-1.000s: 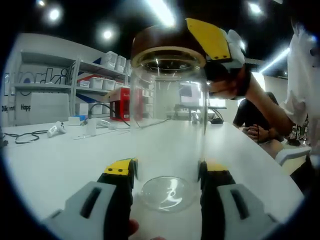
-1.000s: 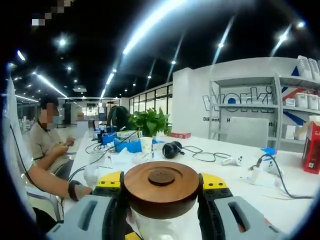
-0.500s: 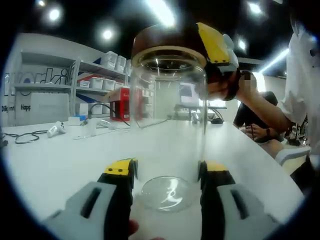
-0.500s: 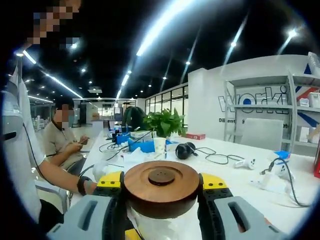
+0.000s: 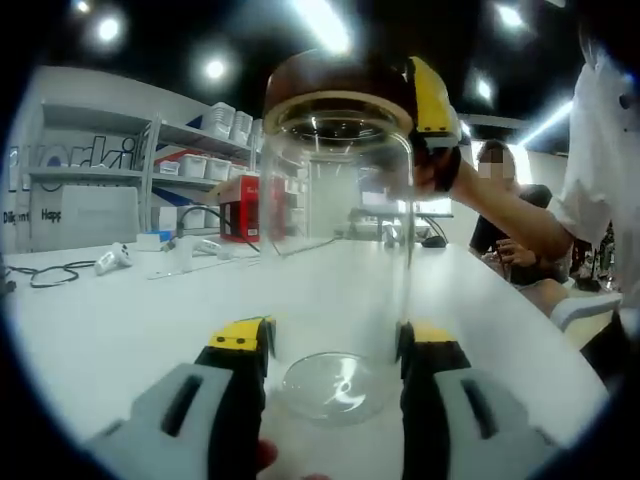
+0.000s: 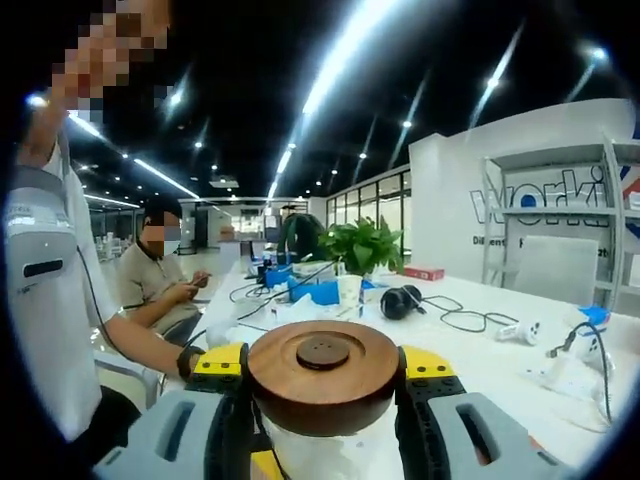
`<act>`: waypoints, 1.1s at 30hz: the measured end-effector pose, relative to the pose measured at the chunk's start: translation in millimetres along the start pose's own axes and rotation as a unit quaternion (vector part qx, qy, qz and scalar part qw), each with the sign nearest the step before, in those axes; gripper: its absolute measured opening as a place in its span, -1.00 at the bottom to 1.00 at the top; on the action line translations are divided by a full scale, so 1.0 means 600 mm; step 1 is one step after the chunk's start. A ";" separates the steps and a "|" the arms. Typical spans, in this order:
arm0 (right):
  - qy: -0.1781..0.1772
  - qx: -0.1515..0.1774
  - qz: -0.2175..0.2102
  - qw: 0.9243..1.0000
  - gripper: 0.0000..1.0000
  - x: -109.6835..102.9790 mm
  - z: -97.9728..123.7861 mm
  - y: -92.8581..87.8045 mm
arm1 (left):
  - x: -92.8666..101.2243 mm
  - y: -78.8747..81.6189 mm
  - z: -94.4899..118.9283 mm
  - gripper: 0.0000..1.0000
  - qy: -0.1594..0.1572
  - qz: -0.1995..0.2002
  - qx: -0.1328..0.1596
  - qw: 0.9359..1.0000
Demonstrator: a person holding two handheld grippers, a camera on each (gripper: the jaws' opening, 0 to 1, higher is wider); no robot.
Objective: Clamp the coffee can twist off the lid put the lid on the table pick up the lid cover the can tighten the lid
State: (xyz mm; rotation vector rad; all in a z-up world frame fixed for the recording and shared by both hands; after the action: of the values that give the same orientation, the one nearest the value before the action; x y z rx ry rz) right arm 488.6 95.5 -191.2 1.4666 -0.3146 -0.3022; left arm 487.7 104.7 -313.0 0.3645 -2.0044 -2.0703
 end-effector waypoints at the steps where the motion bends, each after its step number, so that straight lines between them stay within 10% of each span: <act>1: 0.004 0.002 0.000 1.000 0.02 0.000 0.000 0.000 | 0.000 0.000 0.000 -0.13 0.000 0.000 0.000 1.000; 33: 0.084 0.055 -0.022 0.995 0.00 -0.002 0.002 0.004 | -0.001 -0.001 -0.001 -0.13 -0.003 -0.001 0.001 1.000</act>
State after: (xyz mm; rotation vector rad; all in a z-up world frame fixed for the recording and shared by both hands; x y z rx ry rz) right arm 487.1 95.0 -188.7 1.5978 -0.1643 -0.1975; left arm 488.4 104.6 -313.5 0.3611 -2.0095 -2.0729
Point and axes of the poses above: the point that each gripper's makers call its tool centre point, and the gripper's own axes: z roughly backward along the fingers, x roughly to its right, y roughly out of its top, the point moved 2 cm from there along z, roughly backward along the fingers
